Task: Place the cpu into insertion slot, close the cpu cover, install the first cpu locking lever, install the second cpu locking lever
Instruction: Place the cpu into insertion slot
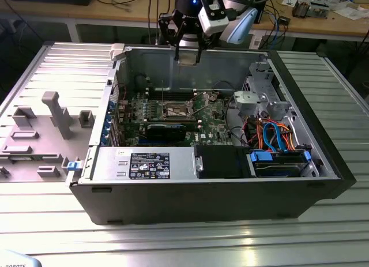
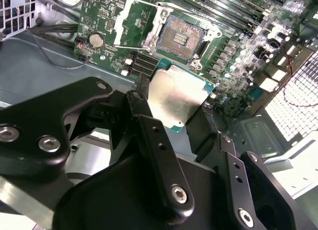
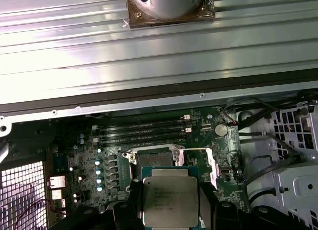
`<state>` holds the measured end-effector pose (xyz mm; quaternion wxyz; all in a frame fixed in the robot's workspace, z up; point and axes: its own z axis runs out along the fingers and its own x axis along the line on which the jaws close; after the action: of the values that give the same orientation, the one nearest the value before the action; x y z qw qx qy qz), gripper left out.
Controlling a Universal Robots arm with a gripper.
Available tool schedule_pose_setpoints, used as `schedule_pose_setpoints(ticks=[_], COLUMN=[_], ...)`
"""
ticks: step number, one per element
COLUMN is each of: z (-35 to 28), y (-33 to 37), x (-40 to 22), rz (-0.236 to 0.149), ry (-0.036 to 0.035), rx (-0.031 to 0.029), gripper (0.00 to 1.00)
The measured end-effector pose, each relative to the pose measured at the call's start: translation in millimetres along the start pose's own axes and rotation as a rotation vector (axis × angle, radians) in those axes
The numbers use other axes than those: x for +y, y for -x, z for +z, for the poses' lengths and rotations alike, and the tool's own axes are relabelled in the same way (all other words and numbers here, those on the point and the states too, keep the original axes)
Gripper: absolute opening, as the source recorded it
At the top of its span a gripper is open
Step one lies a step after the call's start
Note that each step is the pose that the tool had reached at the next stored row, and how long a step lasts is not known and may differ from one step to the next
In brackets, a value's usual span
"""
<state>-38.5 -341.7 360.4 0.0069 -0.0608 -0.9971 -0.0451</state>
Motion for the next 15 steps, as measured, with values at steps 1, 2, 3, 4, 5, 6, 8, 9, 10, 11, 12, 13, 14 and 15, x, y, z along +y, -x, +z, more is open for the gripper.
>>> schedule_pose_setpoints(ticks=[1,2,3,4,5,6,8,9,10,11,12,13,14,15], z=[0.2,0.4,0.4,0.4,0.5,0.5,0.5,0.5,0.6,0.7,0.7,0.9,1.2,1.4], y=[-0.1,-0.2,-0.2,-0.2,-0.2,-0.2,-0.2,-0.2,-0.2,-0.2,-0.2,-0.2,-0.2,-0.2], x=[0.0,-0.1,-0.1,-0.1,-0.1,-0.1,-0.1,-0.1,-0.1,-0.1,-0.1,-0.1,-0.1,-0.2], rz=[0.007,0.014,0.018,0.019,0.020,0.020,0.020,0.020,0.023,0.037,0.046,0.062,0.078,0.092], ry=[0.0001,0.0002,0.0001,0.0001,0.0002,0.0002,0.0003,0.0004,0.0003,-0.0005,-0.0007,-0.0006,-0.0004,-0.0001], rx=[-0.0006,-0.0012,-0.0016,-0.0017,-0.0017,-0.0017,-0.0017,-0.0018,-0.0021,-0.0035,-0.0043,-0.0057,-0.0071,-0.0083], gripper=[0.54,0.54,0.54,0.54,0.54,0.54,0.54,0.54,0.54,0.54,0.54,0.54,0.54,0.54])
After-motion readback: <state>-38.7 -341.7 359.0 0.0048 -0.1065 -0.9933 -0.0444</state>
